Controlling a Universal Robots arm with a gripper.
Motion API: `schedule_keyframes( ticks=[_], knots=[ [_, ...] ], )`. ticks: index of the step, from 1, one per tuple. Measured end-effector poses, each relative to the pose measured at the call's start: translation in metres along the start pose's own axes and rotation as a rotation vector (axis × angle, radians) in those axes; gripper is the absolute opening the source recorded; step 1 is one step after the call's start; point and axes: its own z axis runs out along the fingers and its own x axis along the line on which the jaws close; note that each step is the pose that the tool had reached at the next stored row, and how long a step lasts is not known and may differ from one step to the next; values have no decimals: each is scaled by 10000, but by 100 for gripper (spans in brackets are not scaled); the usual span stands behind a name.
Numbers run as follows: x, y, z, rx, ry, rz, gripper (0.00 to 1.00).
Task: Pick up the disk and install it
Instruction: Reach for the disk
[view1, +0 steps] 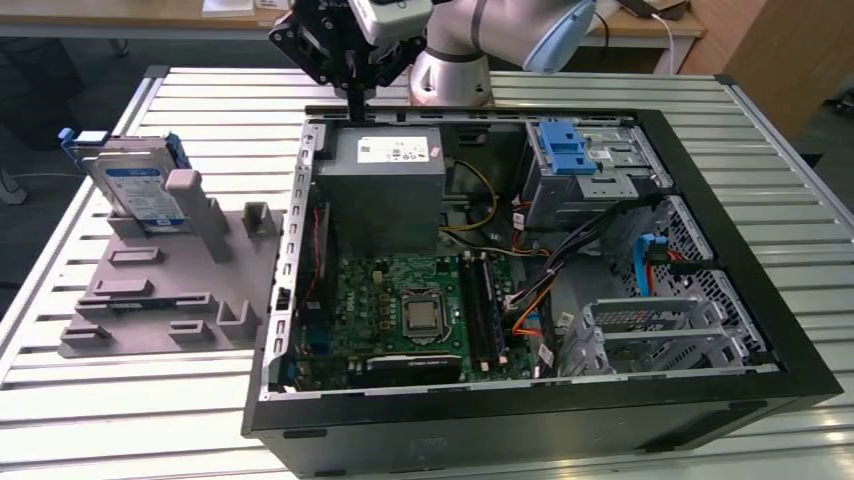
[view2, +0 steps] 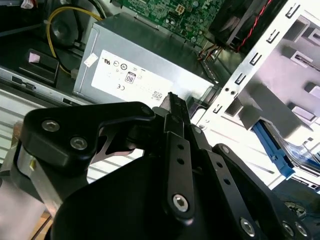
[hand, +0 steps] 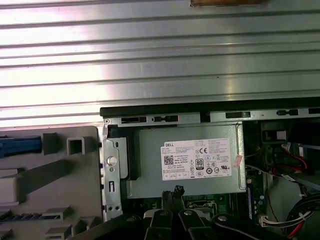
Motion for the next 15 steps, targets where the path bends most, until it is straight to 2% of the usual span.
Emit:
schedule_keyframes(
  ticks=[10,15],
  knots=[
    [8,2,0,0,0,2,11],
    [68,23,0,0,0,0,11]
  ],
)
